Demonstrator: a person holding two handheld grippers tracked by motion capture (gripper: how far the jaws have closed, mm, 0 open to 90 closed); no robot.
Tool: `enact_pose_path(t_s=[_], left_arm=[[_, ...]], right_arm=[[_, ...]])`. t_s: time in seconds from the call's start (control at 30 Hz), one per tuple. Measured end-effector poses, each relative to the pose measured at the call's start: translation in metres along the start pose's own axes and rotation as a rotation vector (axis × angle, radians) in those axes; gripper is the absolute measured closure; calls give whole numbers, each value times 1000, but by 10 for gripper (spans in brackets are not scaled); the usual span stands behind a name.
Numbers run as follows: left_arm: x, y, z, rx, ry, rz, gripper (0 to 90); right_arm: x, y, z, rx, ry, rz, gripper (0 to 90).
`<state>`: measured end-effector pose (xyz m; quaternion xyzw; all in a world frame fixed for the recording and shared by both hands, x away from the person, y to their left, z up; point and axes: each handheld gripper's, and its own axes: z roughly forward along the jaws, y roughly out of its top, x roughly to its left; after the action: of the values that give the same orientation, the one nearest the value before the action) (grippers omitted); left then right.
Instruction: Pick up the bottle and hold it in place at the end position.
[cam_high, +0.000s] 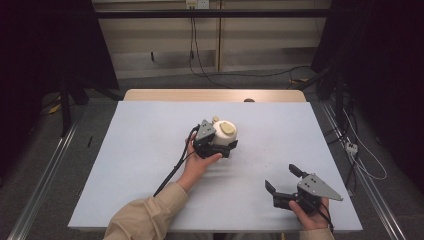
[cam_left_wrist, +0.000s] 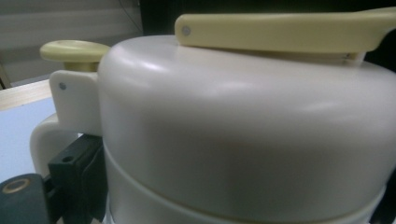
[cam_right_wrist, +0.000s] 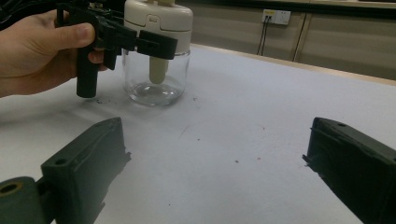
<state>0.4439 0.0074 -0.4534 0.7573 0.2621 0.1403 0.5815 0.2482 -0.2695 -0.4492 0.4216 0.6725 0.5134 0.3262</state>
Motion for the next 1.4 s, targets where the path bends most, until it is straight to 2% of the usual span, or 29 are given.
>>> enact_pose_path(t_s=[0.1, 0.27, 0.4, 0.67, 1.0, 1.17, 1.4], left_arm=[[0, -1, -1, 0, 2, -5, 63], [0, -2, -4, 18, -8, 13, 63], [2, -3, -7, 29, -20, 2, 62], [2, -6, -8, 8, -20, 8, 62], [3, -8, -9, 0, -28, 7, 60], [2, -8, -9, 3, -23, 9, 60], [2, -8, -9, 4, -22, 5, 60]], right_arm=[[0, 0, 0, 2, -3, -1, 40], [1, 0, 1, 2, -5, -4, 40], [0, 0, 0, 2, -11, -2, 40], [-3, 1, 2, 1, -19, 15, 38], [5, 10, 20, 50, 7, 6, 42], [10, 16, 31, 68, 35, 37, 52], [18, 28, 47, 80, 33, 77, 84]])
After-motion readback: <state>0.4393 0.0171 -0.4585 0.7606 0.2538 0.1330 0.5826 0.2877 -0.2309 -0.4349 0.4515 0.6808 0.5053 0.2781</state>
